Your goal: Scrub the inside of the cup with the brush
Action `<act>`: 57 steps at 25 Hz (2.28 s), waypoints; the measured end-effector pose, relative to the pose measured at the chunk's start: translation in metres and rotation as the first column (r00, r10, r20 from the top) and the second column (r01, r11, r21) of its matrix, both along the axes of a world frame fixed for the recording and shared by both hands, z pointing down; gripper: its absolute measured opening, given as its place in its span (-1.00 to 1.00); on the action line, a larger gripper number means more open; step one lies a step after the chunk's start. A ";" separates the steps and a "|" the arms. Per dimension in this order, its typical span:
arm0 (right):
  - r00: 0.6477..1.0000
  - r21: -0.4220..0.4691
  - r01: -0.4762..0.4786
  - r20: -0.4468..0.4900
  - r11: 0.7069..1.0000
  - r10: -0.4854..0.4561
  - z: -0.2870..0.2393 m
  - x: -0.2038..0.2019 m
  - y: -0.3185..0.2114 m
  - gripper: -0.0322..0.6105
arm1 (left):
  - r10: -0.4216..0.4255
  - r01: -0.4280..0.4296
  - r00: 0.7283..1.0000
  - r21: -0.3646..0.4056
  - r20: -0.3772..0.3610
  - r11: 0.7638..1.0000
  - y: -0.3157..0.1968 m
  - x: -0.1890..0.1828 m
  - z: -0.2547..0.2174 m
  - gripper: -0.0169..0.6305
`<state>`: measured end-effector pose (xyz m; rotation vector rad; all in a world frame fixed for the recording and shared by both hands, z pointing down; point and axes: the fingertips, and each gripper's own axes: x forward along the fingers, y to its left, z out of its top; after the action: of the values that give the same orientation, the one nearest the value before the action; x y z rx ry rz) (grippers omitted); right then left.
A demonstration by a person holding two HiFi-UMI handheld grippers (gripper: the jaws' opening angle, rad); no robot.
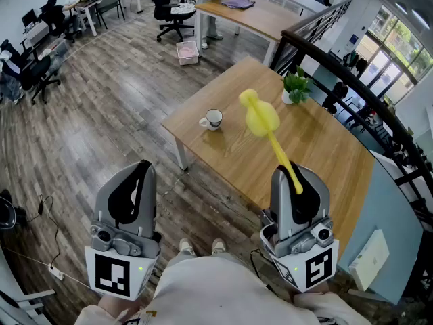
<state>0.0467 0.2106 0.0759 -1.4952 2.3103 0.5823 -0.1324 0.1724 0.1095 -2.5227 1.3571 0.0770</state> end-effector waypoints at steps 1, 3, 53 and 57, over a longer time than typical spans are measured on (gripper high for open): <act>1.000 0.000 -0.001 0.002 1.000 0.001 0.001 0.002 -0.001 -0.79 | 0.003 -0.003 1.000 0.001 0.003 1.000 -0.001 0.002 0.001 -0.94; 1.000 -0.003 -0.003 0.005 1.000 0.003 0.003 0.006 -0.004 -0.79 | 0.006 -0.006 1.000 0.000 0.006 1.000 -0.004 0.006 0.002 -0.94; 0.997 -0.158 0.065 -0.032 0.985 -0.071 0.059 0.035 -0.092 -0.79 | 0.003 0.005 0.996 -0.093 0.090 0.996 -0.077 0.039 0.064 -0.94; 0.997 -0.188 0.042 -0.050 0.981 -0.052 0.062 0.017 -0.139 -0.79 | 0.038 -0.027 0.996 -0.131 0.081 0.991 -0.128 0.030 0.070 -0.94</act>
<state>0.0641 0.0717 0.1381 -1.5181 2.4950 0.4070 -0.1029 0.0447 0.1791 -2.6229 1.3288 -0.1126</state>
